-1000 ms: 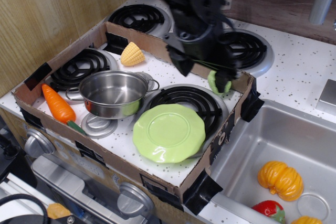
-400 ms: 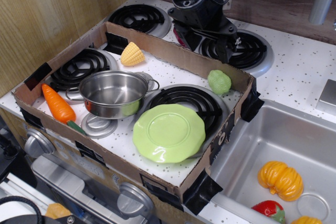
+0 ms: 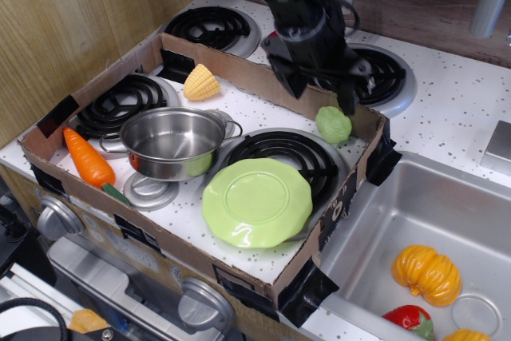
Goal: Put broccoli in pot
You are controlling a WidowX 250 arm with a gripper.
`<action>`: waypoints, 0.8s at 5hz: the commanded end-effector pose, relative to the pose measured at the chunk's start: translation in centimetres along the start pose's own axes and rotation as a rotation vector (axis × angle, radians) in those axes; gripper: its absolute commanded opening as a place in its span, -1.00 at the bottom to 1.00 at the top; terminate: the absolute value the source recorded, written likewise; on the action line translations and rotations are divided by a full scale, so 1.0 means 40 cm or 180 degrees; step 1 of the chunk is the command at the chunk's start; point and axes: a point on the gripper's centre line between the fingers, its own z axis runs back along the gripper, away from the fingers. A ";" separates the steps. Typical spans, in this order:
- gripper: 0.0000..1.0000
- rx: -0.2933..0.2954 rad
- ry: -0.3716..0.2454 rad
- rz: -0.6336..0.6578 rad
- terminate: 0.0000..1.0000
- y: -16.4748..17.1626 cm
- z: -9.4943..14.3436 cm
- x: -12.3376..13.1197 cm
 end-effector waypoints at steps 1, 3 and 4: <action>1.00 0.0209 0.0132 0.0102 -1.00 0.003 0.019 0.034; 1.00 0.0049 0.0186 0.0054 -1.00 0.006 -0.017 0.038; 1.00 0.0001 0.0199 0.0078 -1.00 0.003 -0.039 0.030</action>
